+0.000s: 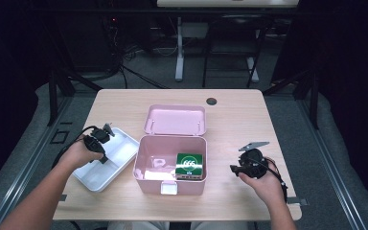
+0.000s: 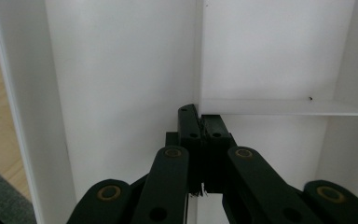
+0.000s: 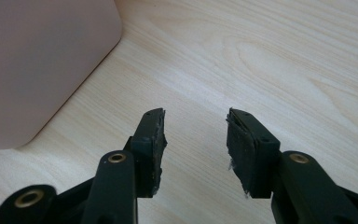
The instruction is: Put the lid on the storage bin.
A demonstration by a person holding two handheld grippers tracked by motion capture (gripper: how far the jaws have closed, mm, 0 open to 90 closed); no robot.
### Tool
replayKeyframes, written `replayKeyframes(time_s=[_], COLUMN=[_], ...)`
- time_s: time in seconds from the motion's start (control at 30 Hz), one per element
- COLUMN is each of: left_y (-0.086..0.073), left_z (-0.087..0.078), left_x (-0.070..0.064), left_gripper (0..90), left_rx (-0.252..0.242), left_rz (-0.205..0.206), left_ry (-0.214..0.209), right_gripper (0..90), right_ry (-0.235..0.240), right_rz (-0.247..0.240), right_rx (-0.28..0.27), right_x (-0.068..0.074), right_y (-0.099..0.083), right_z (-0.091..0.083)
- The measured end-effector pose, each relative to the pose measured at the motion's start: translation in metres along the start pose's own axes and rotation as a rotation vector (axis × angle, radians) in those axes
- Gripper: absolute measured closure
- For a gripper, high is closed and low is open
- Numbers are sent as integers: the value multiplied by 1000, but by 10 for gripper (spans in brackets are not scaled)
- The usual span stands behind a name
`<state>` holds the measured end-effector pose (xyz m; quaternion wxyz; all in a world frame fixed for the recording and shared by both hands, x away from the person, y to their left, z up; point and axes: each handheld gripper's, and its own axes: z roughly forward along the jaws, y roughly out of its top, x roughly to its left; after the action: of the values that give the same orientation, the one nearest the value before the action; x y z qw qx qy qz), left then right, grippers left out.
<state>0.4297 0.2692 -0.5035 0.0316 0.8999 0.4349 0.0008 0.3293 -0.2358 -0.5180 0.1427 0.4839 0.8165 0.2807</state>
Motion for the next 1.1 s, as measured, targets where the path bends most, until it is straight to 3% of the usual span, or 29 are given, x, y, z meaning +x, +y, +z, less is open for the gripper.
replayKeyframes(time_s=[0.3,0.4,0.47,0.53,0.57,0.6,0.63,0.77,0.87,1.1], left_y=[-4,-6,-7,-9,-9,-10,-11,-12,-14,-12], left_z=[-38,-50,-54,-64,-64,-70,-73,-78,-85,-99], left_x=[-2,-5,-5,-7,-7,-8,-9,-11,-13,-17], left_gripper=[892,892,891,892,892,892,891,892,892,893], left_rx=[-19,-34,-39,-30,-30,-17,-4,15,4,-14], left_rz=[75,140,154,229,229,291,313,346,386,429], left_ry=[13,37,34,34,34,49,55,61,52,70], right_gripper=[554,552,550,548,548,546,546,544,544,544], right_ry=[-1,-1,-2,0,0,1,1,0,0,-1], right_rz=[4,7,8,9,9,8,7,6,7,9], right_rx=[-4,-3,-5,-3,-3,-4,-5,-5,0,-1], right_x=[-1,-2,-2,-2,-2,-2,-2,-2,-3,-3], right_y=[-1,-1,-2,-2,-2,-2,-2,-2,-3,-4], right_z=[0,0,0,1,1,2,2,2,3,3])
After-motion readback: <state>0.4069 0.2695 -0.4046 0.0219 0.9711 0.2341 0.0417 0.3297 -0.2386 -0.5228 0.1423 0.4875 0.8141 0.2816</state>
